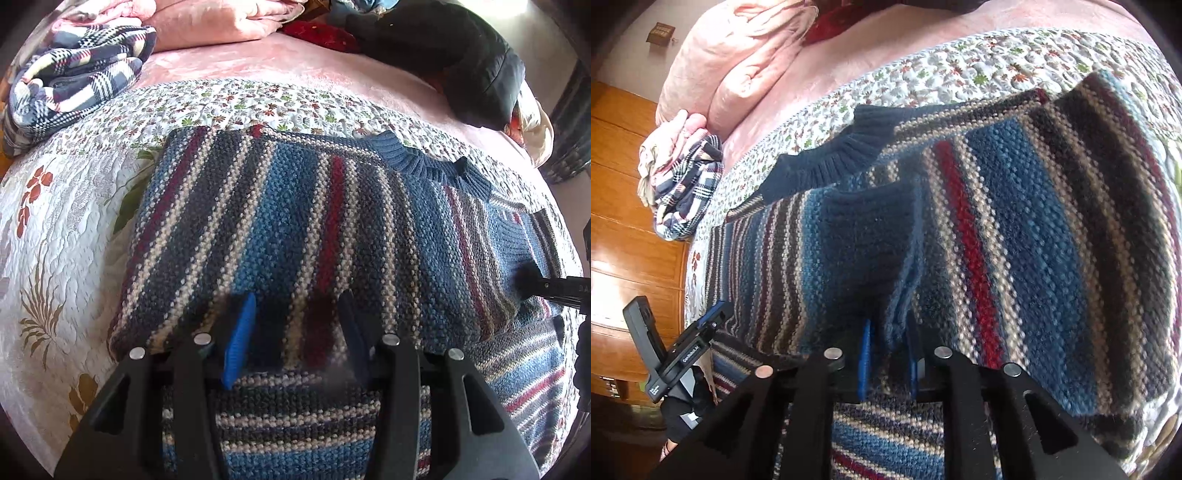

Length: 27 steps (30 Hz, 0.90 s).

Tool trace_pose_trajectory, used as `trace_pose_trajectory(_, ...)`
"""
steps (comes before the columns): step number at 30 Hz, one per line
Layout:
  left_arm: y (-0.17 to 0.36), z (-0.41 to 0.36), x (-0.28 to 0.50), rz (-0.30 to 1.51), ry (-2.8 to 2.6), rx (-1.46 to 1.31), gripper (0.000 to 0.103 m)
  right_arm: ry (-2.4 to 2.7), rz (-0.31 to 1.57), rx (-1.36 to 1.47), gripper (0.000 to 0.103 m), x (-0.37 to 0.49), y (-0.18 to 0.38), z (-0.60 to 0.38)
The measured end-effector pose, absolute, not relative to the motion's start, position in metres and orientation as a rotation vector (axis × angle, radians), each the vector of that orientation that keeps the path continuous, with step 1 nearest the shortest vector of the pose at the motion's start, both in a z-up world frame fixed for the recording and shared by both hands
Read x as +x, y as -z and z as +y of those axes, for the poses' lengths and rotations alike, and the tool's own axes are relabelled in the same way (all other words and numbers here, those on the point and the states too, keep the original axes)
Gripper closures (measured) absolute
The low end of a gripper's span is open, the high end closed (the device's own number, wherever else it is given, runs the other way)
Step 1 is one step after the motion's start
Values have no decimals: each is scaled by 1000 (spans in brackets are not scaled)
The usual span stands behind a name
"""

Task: Fold small clothes
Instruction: 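Move both tools to the ribbed hem of the sweater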

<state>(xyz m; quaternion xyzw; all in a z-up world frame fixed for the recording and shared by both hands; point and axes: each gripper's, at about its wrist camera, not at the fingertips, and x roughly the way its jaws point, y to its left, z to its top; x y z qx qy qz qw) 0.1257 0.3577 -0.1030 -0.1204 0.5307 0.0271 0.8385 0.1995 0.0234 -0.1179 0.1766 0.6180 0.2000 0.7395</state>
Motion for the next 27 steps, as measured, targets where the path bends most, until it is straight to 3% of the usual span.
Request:
trace_pose_trajectory(2, 89, 357, 106, 1103, -51, -249, 55, -425, 1305, 363, 72, 177, 102, 14)
trace_pose_trajectory(6, 65, 357, 36, 1074, -35, -261, 47, -450, 1223, 304, 70, 99, 73, -10)
trace_pose_trajectory(10, 53, 361, -48, 1109, -68, -263, 44, -449, 1223, 178, 54, 4, 59, -31)
trace_pose_trajectory(15, 46, 371, -133, 1181, -122, -291, 39, -397, 1269, 113, 51, -87, 52, -59)
trace_pose_trajectory(19, 46, 363, -175, 1218, -120, -253, 33, -369, 1277, 168, 43, -130, 50, -82)
trace_pose_trajectory(27, 66, 348, -215, 1273, -81, -335, 32, -349, 1324, 216, 42, -165, 66, -92)
